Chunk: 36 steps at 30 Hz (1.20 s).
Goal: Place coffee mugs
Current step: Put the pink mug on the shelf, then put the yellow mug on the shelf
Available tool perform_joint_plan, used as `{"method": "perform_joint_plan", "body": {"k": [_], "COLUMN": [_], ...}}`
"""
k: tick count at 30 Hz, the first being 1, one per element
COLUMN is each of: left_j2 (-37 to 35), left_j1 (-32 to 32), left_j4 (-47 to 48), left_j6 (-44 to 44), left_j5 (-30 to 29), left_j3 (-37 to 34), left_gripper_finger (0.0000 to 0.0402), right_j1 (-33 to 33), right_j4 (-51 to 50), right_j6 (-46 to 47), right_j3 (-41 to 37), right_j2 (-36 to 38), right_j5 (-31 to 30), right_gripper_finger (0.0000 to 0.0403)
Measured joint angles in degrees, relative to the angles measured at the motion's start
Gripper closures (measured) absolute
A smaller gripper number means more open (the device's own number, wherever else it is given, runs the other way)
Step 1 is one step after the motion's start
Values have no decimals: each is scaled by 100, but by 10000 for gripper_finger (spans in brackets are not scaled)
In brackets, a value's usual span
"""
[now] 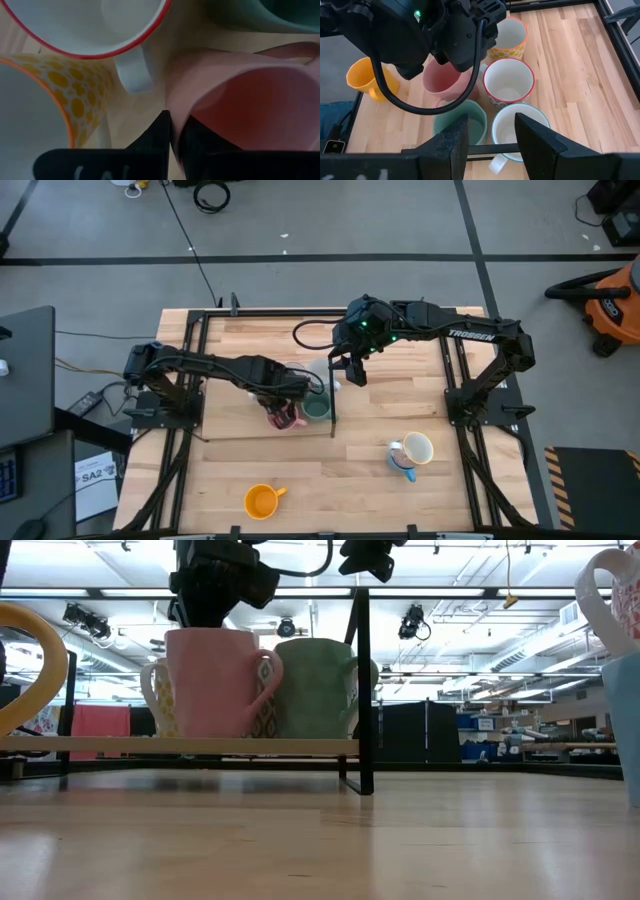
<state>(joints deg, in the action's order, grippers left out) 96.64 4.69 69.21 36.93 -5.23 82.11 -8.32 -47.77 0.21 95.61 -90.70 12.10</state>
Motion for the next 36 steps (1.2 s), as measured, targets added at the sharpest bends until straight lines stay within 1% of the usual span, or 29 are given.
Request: {"method": "perform_joint_plan", "body": {"k": [10,17,26,33,36], "left_j2": [9,15,15,15,15], "left_j1": [-9,-14,-10,-14,-14], "left_j4": [24,55,44,48,55], "left_j6": [-2,-6,-9,-13,21], "left_j5": [-30,-78,-120,-110,-108], "left_j3": [0,-2,-2,-2,-2], "left_gripper_finger": [369,344,322,287,281], "right_j1": [0,0,0,0,1], "right_j4": [2,0,0,0,0], "right_j6": [0,0,1,0,1], "right_j3": [0,0,0,0,0], "right_j2": [0,0,0,0,0], "right_j5": [0,0,0,0,0], "right_gripper_finger": [240,240,240,240,240]}}
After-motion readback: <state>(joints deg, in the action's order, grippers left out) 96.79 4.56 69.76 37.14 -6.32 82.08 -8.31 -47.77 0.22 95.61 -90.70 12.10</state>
